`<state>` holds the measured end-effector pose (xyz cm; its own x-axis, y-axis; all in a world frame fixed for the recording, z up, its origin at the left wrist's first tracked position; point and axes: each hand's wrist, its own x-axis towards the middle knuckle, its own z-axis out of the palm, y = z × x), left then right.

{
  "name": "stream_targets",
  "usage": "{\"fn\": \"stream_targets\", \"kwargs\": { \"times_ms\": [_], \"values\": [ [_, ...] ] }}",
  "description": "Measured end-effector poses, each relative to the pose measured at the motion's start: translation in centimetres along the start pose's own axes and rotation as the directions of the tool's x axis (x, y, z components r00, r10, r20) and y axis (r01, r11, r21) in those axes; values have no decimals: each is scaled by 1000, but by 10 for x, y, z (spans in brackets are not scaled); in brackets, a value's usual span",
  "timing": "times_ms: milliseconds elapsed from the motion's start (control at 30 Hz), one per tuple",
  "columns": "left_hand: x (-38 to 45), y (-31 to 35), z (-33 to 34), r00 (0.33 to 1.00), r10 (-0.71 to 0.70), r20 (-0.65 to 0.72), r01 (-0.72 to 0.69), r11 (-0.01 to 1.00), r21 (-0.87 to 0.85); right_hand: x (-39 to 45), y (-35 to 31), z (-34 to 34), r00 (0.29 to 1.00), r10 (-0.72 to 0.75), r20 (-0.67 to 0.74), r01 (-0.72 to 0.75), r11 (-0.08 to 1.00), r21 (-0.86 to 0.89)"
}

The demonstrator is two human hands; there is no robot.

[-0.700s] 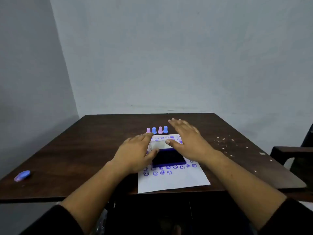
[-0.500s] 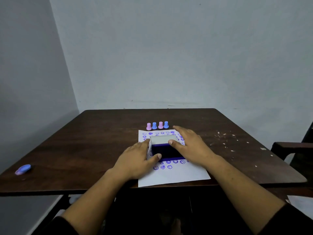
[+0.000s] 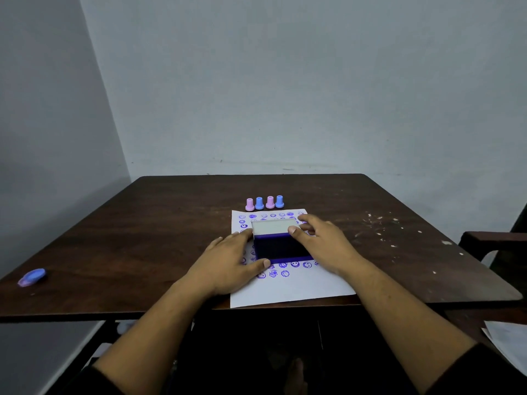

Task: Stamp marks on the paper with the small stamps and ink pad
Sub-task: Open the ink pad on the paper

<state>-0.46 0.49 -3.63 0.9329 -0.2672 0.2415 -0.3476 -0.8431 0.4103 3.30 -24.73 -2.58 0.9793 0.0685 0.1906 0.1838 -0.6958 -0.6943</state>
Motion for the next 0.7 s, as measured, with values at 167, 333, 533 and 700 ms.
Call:
{"fn": "stream_targets", "kwargs": {
  "times_ms": [167,333,533,700],
  "values": [
    [-2,3,-3,1000,-20,-16,20,999,-30,0,-2,-3,1000,21,14,-21,998,59],
    [-2,3,-5,999,-33,1,33,999,-14,-2,-4,-5,999,40,30,-43,991,130],
    [-3,3,-5,1000,-17,-19,16,1000,-23,-3,-3,-6,999,33,25,-37,988,151],
    [-2,2,-4,1000,-26,-14,25,1000,-19,-3,-2,-5,999,32,28,-35,989,141]
  ]
}}
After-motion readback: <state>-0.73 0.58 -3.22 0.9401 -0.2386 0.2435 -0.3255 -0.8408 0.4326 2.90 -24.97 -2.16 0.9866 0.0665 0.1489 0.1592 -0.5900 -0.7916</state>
